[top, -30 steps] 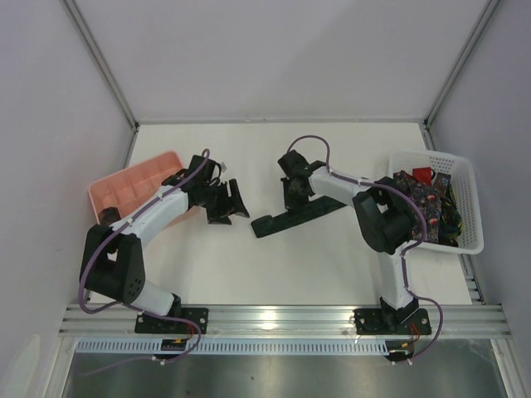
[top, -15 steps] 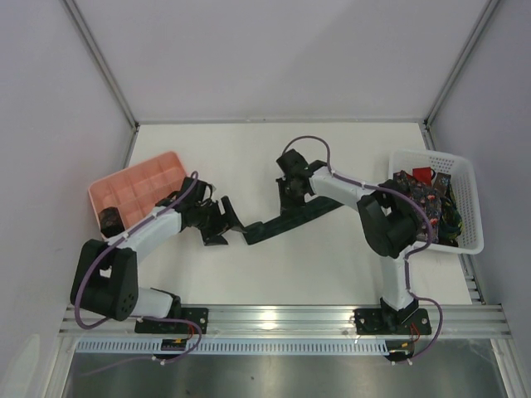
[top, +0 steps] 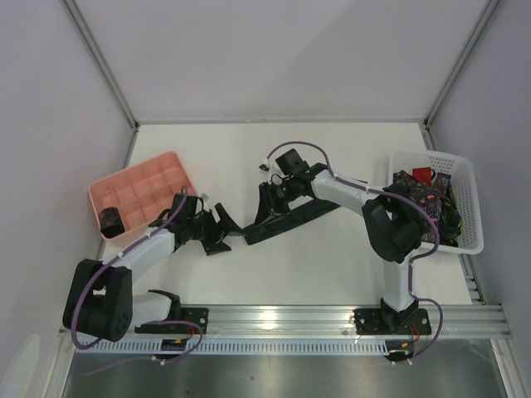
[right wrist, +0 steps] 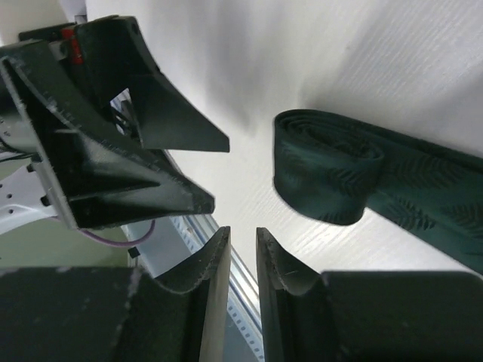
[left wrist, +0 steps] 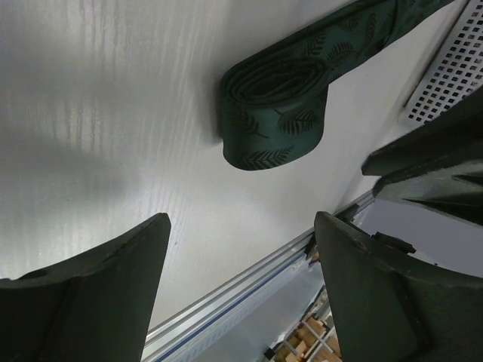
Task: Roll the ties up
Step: Roll the tie
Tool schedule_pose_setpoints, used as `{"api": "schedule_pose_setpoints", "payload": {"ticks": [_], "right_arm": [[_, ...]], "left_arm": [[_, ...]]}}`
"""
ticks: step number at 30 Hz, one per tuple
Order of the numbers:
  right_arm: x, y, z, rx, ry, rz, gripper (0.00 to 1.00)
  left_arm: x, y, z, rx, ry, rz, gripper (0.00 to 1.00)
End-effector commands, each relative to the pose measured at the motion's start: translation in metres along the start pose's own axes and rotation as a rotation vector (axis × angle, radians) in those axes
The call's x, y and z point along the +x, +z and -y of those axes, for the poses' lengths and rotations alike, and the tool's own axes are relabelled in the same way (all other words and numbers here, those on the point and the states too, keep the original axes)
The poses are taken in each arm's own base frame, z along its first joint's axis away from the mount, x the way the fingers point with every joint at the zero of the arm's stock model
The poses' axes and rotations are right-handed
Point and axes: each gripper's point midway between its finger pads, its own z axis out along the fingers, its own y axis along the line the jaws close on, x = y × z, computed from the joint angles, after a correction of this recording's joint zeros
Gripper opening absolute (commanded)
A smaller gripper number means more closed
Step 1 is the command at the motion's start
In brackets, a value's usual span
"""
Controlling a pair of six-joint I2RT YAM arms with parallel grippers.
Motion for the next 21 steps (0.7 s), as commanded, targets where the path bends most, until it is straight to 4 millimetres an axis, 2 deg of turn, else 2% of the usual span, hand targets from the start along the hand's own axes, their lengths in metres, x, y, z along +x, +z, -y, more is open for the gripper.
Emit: {"api": "schedule_pose_setpoints", "payload": {"ticks": [1, 6, 14, 21], "right_arm": [[0.002, 0.015, 0.010, -0.052, 0.033, -0.030, 0.25], [-0.008, 0.026, 0.031, -0.030, 0.042, -0.018, 0.25], [-0.001, 0.034, 0.066, 0.025, 0.086, -0.038, 0.24], [-0.003, 0.030, 0.073, 0.007, 0.107, -0.036, 0.25]], "left_arm": [[-0.001, 0.005, 0.010, 0.081, -0.035, -0.008, 0.83], [0.001, 0.009, 0.002, 0.075, -0.045, 0.000, 0.84], [-0.006, 0.019, 0.004, 0.094, -0.050, 0.010, 0.87], [-0.018, 0.040, 0.019, 0.088, 0.010, 0.001, 0.89]]}}
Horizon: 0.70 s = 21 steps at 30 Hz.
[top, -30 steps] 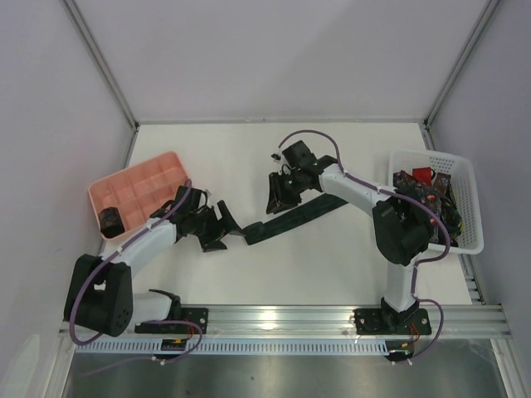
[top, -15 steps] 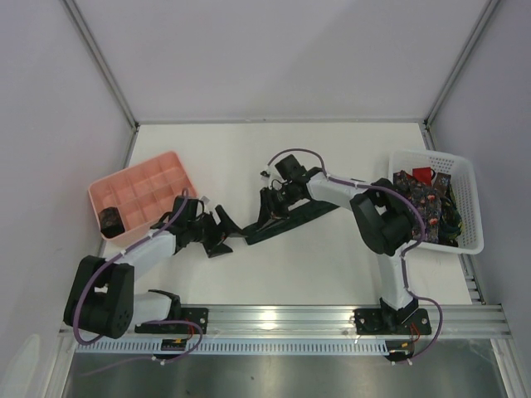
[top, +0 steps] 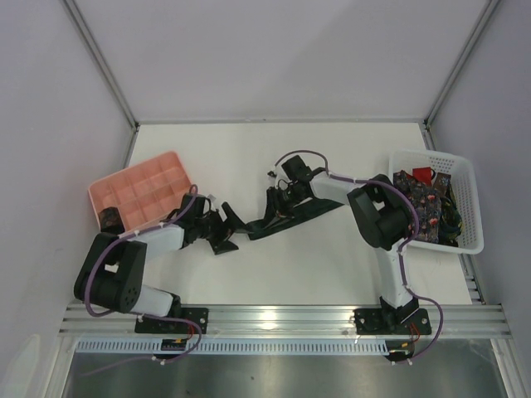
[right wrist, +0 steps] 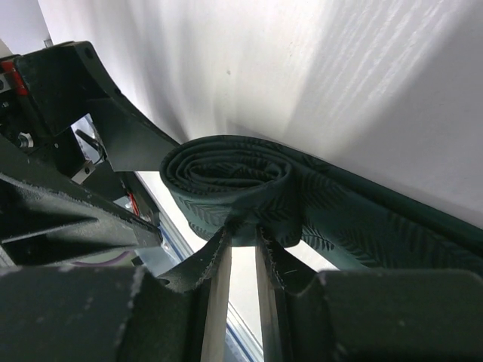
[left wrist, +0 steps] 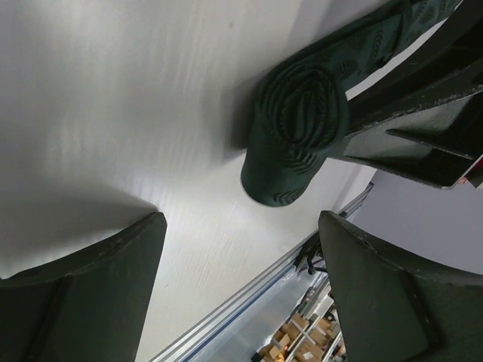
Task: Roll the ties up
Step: Roll the tie
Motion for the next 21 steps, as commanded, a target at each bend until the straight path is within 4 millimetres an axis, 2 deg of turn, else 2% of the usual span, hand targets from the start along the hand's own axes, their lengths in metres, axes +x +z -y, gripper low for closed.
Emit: {"api": "schedule_pose_setpoints", "payload": {"ticks": [1, 6, 14, 17, 21], "right_arm": [[-0.005, 0.002, 0.006, -0.015, -0.014, 0.010, 0.25], [-0.007, 0.004, 0.006, -0.043, 0.010, 0.002, 0.24], [-0.015, 0.005, 0.006, -0.065, 0.028, 0.012, 0.24], [-0.017, 0.005, 0.005, -0.065, 0.032, 0.012, 0.25], [-0.022, 0.004, 0.007, -0.069, 0.046, 0.023, 0.25]], "left_arm": [[-0.018, 0.012, 0.030, 0.057, 0.083, 0.028, 0.89], [-0.030, 0.031, 0.042, 0.030, 0.151, 0.042, 0.88], [-0.041, 0.047, 0.038, -0.036, 0.174, 0.054, 0.85], [-0.042, 0.049, 0.036, -0.059, 0.179, 0.045, 0.81], [-0.040, 0.051, 0.036, -0.061, 0.168, 0.034, 0.69]]}}
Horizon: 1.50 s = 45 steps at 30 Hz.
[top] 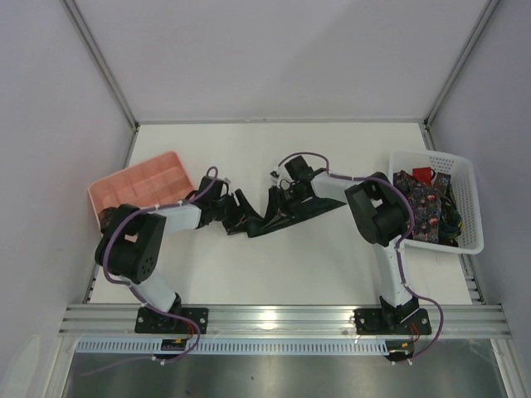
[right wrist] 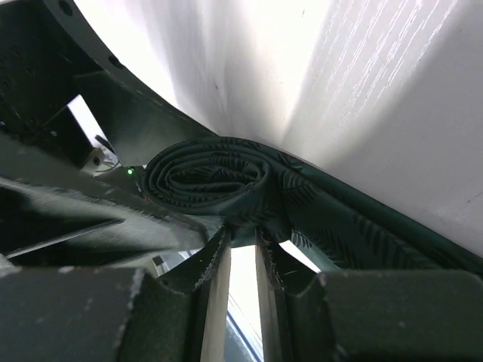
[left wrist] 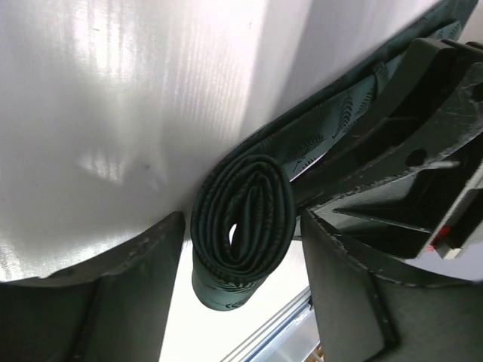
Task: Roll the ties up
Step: Roll the tie
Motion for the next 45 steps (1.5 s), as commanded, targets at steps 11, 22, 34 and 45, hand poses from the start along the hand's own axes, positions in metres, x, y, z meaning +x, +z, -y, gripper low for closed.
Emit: {"api": "schedule_pose_setpoints", "payload": {"ticks": [11, 22, 34, 45], "right_arm": [[-0.027, -0.002, -0.003, -0.016, 0.019, 0.045, 0.25], [-0.038, -0.017, -0.018, 0.081, -0.007, 0.093, 0.25], [-0.024, 0.030, -0.023, 0.158, 0.017, 0.080, 0.05], [-0.025, 0.052, -0.019, 0.147, 0.018, 0.063, 0.02]], "left_arm": [[-0.002, 0.008, -0.004, -0.042, 0.037, -0.011, 0.37], [-0.006, -0.003, -0.020, -0.212, 0.092, -0.060, 0.08], [0.001, -0.038, -0.032, -0.398, 0.105, -0.096, 0.02], [-0.007, -0.045, -0.009, -0.424, 0.139, -0.064, 0.18]]}}
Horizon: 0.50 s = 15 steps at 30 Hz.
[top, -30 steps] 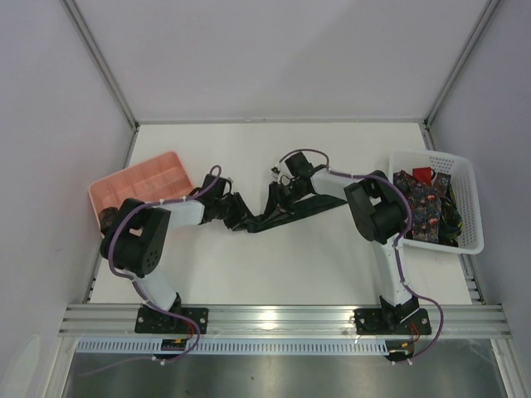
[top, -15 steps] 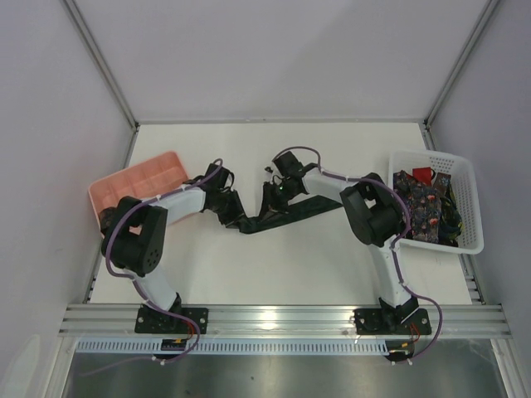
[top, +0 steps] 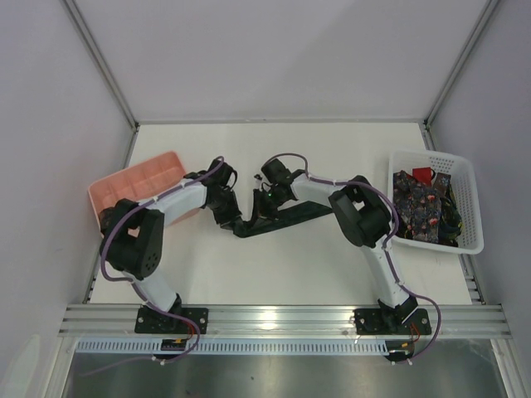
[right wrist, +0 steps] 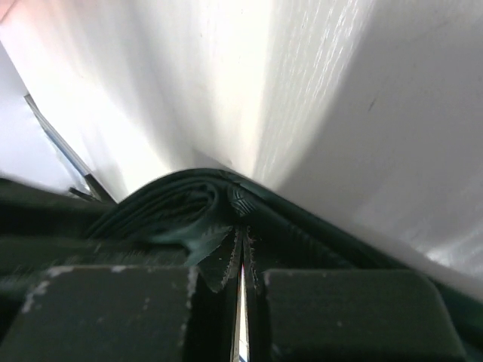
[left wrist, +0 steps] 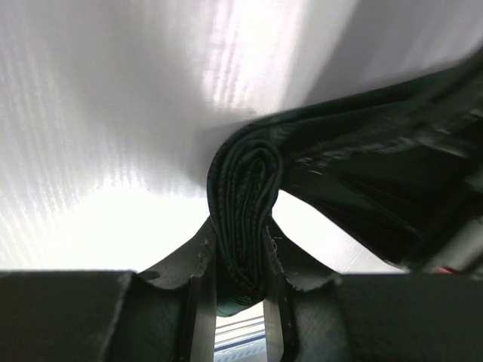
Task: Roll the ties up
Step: Roll the tie
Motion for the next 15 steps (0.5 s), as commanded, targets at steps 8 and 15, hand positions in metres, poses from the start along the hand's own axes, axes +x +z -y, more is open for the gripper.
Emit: {"api": "schedule_pose_setpoints", "payload": {"ticks": [8, 15], "right_arm": [[-0.013, 0.005, -0.022, -0.087, -0.011, 0.010, 0.02], [-0.016, -0.013, -0.007, -0.023, -0.001, 0.030, 0.02]], "left_arm": [[-0.006, -0.005, 0.048, 0.032, 0.078, -0.001, 0.26], [-0.007, 0.005, 0.039, -0.022, 0.095, -0.022, 0.00]]}}
